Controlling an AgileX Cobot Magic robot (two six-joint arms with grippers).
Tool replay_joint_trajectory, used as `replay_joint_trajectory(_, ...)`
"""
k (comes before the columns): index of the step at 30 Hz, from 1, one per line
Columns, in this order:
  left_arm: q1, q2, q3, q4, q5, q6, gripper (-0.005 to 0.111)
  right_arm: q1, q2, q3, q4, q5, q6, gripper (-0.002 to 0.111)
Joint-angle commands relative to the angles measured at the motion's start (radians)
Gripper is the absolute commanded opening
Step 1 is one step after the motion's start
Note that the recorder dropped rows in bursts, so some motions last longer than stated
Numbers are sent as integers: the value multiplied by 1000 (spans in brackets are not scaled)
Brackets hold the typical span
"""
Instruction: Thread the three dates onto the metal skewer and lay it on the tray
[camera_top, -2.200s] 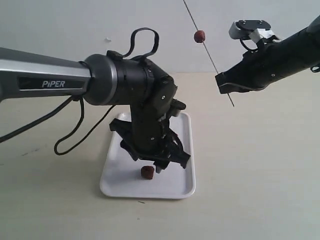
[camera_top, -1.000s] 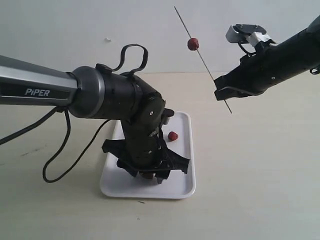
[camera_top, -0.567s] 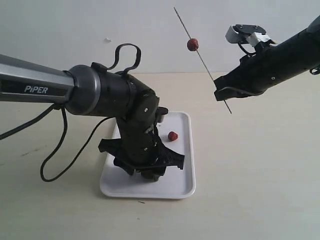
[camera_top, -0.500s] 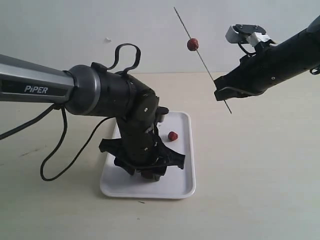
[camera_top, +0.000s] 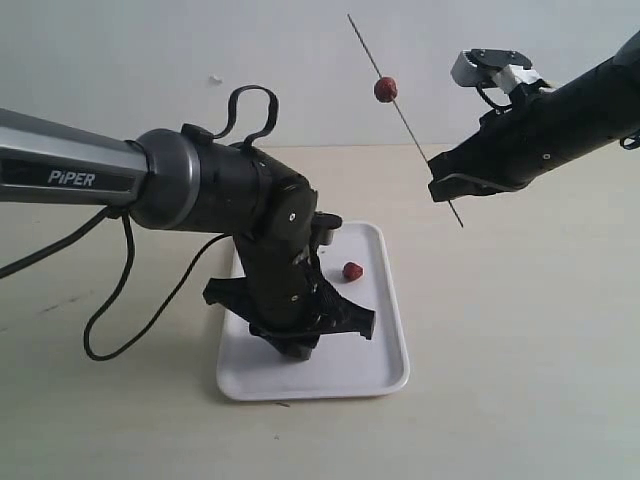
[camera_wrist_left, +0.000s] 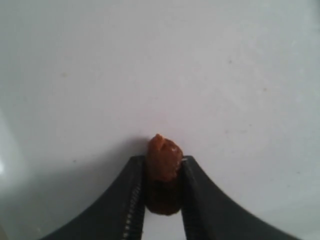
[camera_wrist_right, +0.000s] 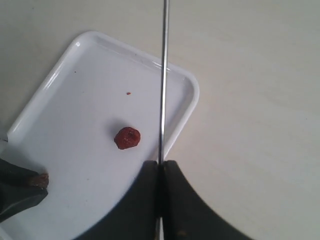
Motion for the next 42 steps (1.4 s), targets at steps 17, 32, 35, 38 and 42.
replay_joint_trajectory(17,252,-200,4,-220,7,370,8,-6,30,3,-95,91,-117,0)
replay_joint_trajectory(32,714,-221,4,-1061,365,1166,9,-6,98,3,-273,199,-474,0)
replay_joint_trajectory(35,744,-214,4,-1061,397,1185,9,-6,98,3,-273,293,-486,0)
replay_joint_trajectory(38,744,-184,4,-1135,443,1235,9,-6,98,3,-204,360,-575,0)
replay_joint_trajectory(42,744,-165,4,-1172,443,1260,9,-6,98,3,-162,371,-614,0)
